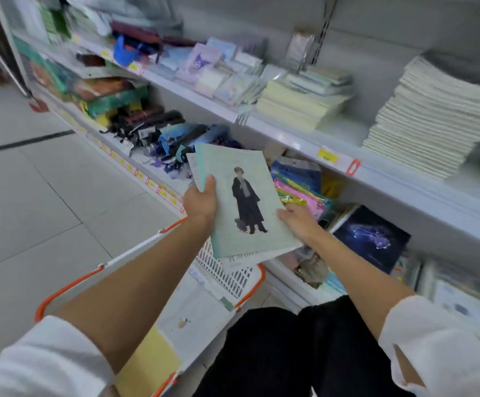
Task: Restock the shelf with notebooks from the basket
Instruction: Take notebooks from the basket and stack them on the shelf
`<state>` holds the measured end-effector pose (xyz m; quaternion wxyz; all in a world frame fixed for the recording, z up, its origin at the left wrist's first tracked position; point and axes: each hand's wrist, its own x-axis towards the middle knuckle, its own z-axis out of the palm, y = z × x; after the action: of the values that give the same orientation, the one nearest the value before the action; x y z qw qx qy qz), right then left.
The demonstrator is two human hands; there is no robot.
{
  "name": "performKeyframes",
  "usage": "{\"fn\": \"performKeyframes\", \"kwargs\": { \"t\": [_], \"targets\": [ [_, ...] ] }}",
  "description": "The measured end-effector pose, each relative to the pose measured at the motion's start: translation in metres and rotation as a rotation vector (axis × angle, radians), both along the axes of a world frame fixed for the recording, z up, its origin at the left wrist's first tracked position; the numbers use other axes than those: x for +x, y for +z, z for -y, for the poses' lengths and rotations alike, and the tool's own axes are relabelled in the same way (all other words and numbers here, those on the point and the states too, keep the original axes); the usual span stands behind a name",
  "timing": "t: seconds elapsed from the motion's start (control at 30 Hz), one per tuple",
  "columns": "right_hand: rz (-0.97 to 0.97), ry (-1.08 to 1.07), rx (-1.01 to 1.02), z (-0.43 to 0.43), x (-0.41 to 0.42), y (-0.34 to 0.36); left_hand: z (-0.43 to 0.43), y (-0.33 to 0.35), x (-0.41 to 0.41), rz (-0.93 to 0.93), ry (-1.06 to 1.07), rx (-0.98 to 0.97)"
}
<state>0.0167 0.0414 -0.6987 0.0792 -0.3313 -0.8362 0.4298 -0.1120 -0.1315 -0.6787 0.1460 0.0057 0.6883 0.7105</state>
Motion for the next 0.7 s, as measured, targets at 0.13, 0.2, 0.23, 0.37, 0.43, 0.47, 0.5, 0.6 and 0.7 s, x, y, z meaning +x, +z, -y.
{"fn": "performKeyframes", "kwargs": {
  "t": [0.13, 0.2, 0.23, 0.37, 0.43, 0.47, 0.5, 0.6, 0.7],
  "targets": [
    [-0.105, 0.02, 0.245, -0.011, 0.043, 0.057, -0.028, 0.04, 0.017, -0.045, -0.051, 0.0],
    [-0.145, -0.051, 0.239, -0.017, 0.062, 0.082, -0.044, 0.06, 0.027, -0.042, -0.11, 0.016],
    [-0.179, -0.08, 0.234, -0.019, 0.072, 0.095, -0.052, 0.068, 0.032, -0.041, -0.155, 0.021],
    [-0.377, -0.199, 0.171, -0.025, 0.115, 0.143, -0.084, 0.103, 0.055, -0.111, -0.306, 0.022],
    [-0.457, -0.248, 0.145, -0.031, 0.137, 0.163, -0.098, 0.122, 0.068, -0.19, -0.38, 0.034],
    [-0.491, -0.269, 0.133, -0.035, 0.147, 0.173, -0.106, 0.133, 0.075, -0.239, -0.426, 0.037],
    [-0.517, -0.296, 0.124, -0.04, 0.156, 0.182, -0.115, 0.143, 0.082, -0.291, -0.475, 0.031],
    [-0.602, -0.401, 0.075, -0.061, 0.178, 0.2, -0.14, 0.178, 0.1, -0.431, -0.595, 0.006],
    [-0.697, -0.569, 0.054, -0.087, 0.186, 0.206, -0.162, 0.207, 0.116, -0.441, -0.729, 0.047]
  ]
}}
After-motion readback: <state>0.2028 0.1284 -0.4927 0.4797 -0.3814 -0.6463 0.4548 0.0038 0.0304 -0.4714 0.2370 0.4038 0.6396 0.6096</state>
